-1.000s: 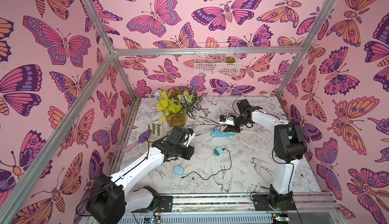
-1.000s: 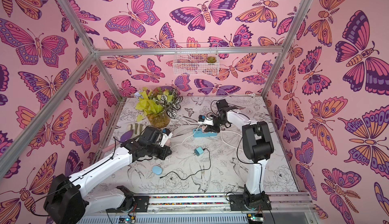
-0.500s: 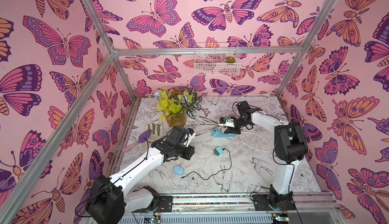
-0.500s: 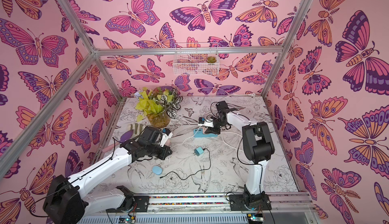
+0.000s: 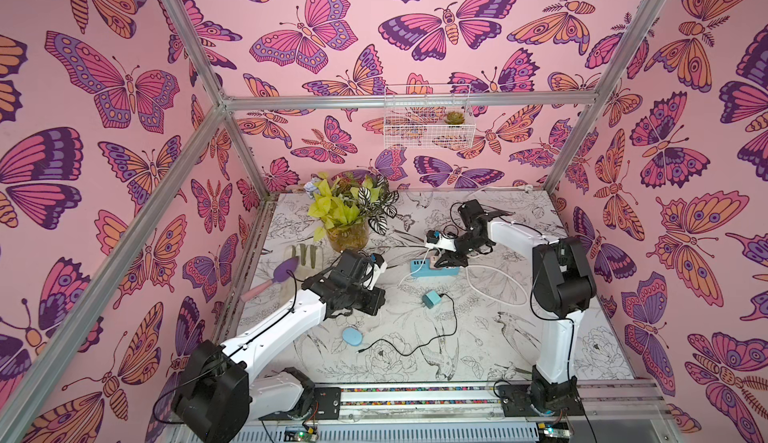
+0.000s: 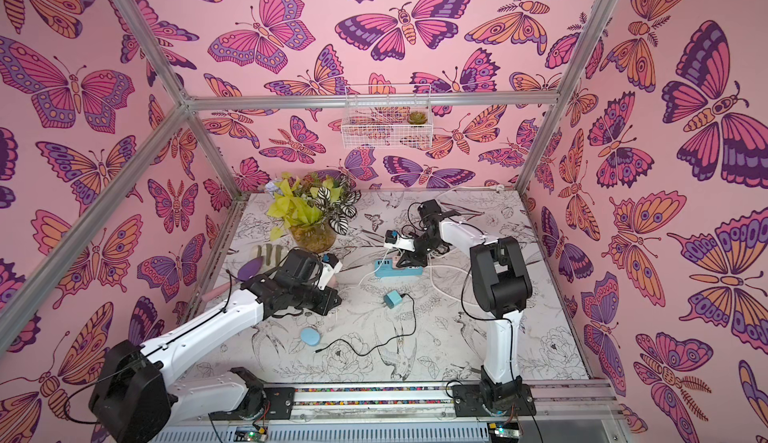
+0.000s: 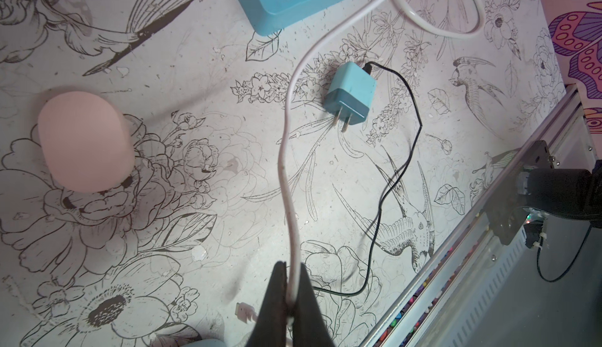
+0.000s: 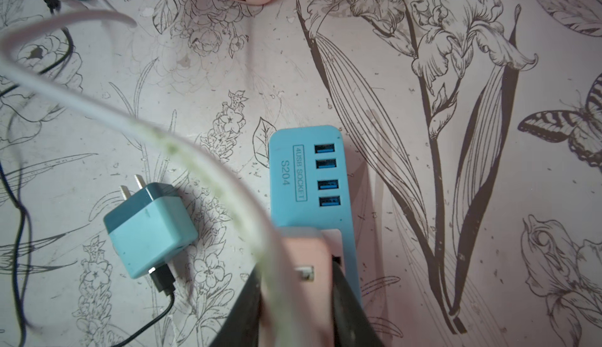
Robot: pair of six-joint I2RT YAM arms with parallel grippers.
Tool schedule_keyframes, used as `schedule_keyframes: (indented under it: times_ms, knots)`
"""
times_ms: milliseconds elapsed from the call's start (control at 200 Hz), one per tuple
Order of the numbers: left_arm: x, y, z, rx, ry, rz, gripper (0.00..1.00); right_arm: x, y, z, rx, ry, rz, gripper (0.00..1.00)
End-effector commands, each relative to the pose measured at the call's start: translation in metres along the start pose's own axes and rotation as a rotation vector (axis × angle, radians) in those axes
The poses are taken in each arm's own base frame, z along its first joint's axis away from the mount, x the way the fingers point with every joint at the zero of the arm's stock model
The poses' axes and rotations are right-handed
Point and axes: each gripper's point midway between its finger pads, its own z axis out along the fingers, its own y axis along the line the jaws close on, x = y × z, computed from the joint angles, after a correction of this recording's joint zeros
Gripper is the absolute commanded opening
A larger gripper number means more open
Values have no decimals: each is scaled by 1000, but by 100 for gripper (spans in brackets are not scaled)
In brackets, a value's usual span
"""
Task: Charge the bluetooth headset
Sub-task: Insert the plug into the socket.
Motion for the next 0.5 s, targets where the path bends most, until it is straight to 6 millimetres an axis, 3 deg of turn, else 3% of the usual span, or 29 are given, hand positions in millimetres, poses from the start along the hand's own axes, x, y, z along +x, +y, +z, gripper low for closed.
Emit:
schedule_keyframes:
  times_ms: [0,496]
  knots:
    - [-3,-2,0,21,-4,-6,0,12,8,8,-34,66,14,1]
    - [0,-1,-1,14,-11,-2,0,54,19,33,-76,265,11,1]
